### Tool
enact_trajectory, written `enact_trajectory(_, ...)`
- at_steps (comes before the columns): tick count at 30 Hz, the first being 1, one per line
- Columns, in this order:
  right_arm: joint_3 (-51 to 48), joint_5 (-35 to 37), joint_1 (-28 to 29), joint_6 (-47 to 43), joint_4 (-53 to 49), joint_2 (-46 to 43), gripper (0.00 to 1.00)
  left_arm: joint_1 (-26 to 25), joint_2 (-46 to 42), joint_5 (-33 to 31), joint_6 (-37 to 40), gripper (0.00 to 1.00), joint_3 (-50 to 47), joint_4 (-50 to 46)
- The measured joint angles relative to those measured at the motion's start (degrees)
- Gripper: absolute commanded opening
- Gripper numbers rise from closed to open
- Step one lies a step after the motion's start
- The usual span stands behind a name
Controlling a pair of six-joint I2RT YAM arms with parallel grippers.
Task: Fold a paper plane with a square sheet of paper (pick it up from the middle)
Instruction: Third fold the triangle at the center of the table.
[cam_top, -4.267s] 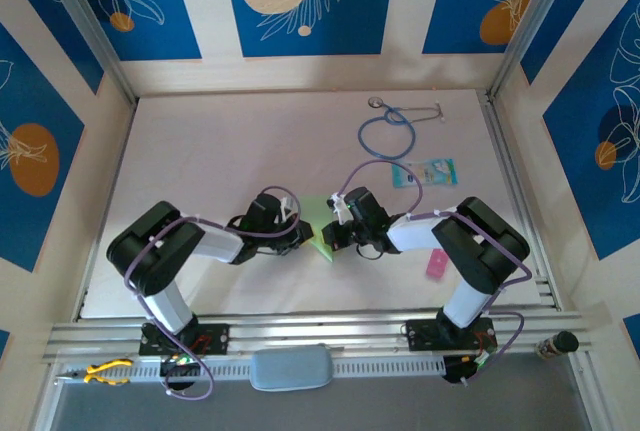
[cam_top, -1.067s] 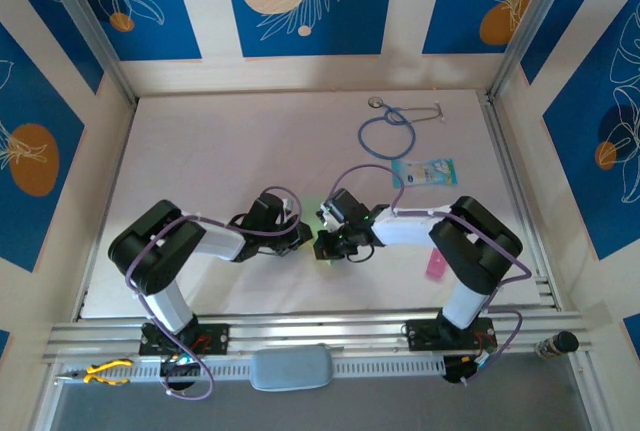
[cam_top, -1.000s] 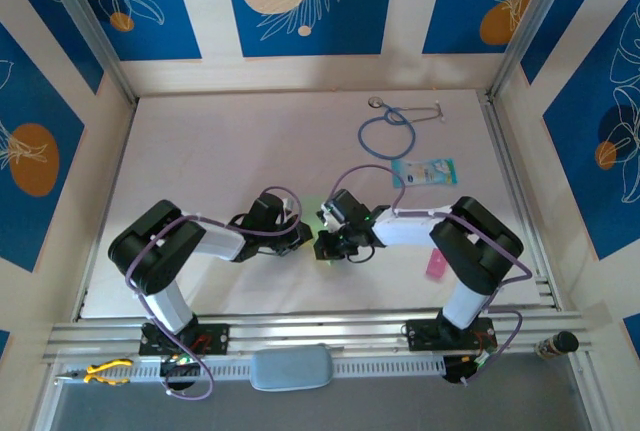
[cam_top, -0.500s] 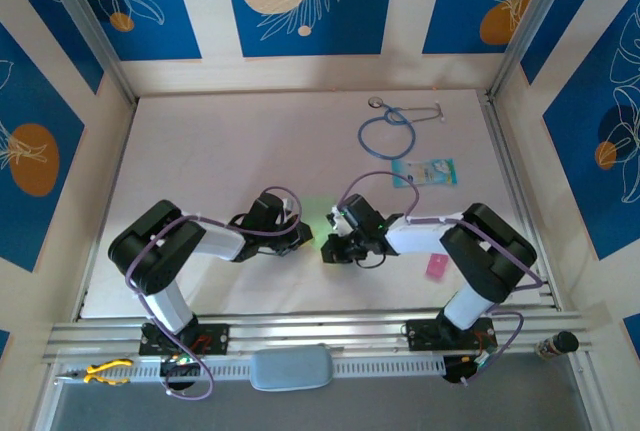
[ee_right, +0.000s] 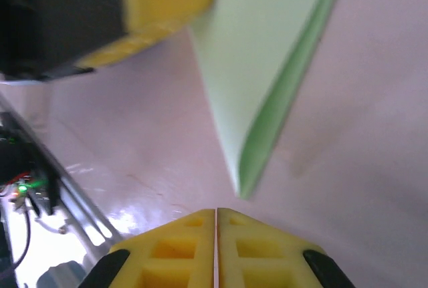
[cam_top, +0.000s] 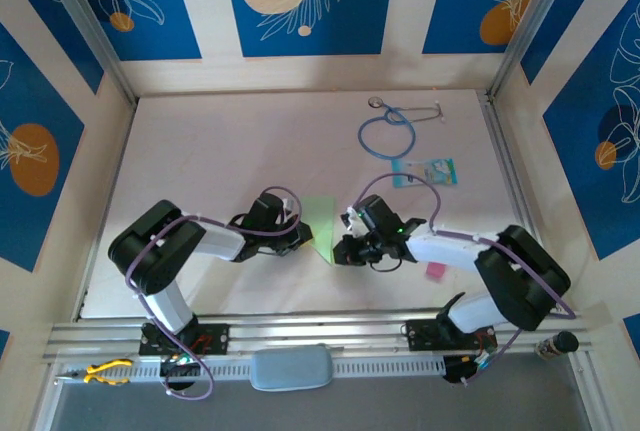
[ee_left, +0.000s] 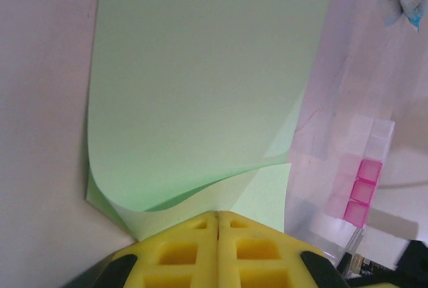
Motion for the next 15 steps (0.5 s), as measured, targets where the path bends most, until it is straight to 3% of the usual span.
enact_trajectory(4,3.85,-1.25,-1.2,0.24,0.0,0.85,0.09,0.0,0.0,0.0,0.0,0.0,0.0,0.02)
enact_trajectory(15,12.59,-2.58,-0.63,1.88,1.2,15.5,0.09,0.0,0.0,0.02,-0.04,0.0,0.0,0.07)
